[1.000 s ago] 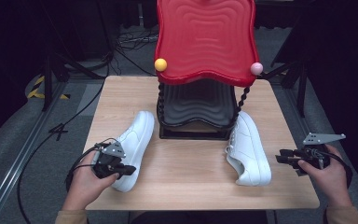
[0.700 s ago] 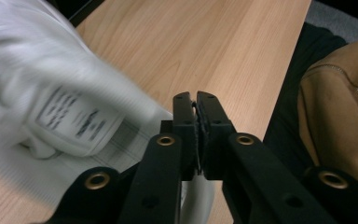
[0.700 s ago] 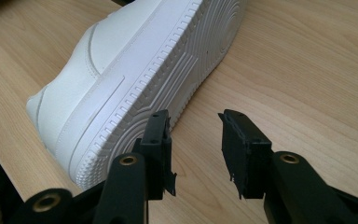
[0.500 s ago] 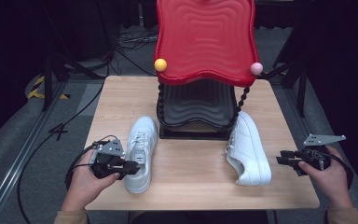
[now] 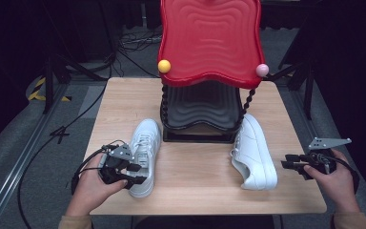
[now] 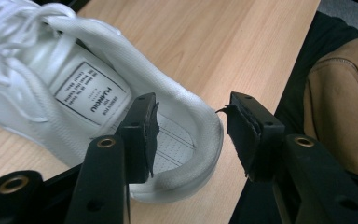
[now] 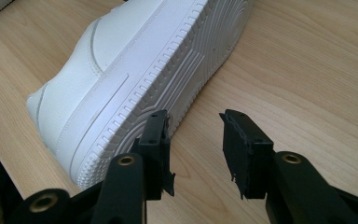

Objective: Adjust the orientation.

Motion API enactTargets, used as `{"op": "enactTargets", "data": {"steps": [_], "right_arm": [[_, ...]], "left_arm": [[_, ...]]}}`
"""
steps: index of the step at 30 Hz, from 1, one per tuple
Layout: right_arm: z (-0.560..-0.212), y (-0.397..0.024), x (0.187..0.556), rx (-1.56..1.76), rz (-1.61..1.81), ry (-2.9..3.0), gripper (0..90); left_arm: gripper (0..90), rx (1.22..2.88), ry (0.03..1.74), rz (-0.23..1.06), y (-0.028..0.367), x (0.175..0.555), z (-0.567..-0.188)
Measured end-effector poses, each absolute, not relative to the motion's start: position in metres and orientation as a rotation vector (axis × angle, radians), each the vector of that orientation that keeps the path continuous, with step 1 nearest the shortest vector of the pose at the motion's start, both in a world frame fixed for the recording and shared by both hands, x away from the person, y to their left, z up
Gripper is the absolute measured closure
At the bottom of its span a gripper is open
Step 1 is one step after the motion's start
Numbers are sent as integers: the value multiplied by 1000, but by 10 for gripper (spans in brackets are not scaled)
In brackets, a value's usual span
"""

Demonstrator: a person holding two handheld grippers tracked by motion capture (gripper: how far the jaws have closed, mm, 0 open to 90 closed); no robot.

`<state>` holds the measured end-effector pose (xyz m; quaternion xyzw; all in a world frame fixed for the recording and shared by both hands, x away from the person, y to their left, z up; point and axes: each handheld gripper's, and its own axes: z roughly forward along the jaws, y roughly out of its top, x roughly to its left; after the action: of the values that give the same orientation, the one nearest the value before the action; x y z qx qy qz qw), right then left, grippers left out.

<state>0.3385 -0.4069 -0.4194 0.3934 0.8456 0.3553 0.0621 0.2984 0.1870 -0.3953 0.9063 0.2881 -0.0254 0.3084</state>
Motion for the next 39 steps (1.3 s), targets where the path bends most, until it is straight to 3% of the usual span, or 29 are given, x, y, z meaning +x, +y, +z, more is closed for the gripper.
{"op": "enactTargets", "data": {"steps": [20, 26, 34, 39], "right_arm": [[-423, -404, 337, 1184, 1055, 2573, 610], [-424, -403, 336, 1187, 1051, 2580, 608], [-426, -406, 334, 1195, 1044, 2577, 604], [-427, -411, 330, 1216, 1041, 2565, 604]], "left_arm": [[539, 2622, 823, -199, 153, 309, -428], [582, 2674, 839, -203, 148, 311, -432], [689, 2631, 771, -280, 146, 313, -433], [715, 2602, 766, -248, 140, 315, -425]]}}
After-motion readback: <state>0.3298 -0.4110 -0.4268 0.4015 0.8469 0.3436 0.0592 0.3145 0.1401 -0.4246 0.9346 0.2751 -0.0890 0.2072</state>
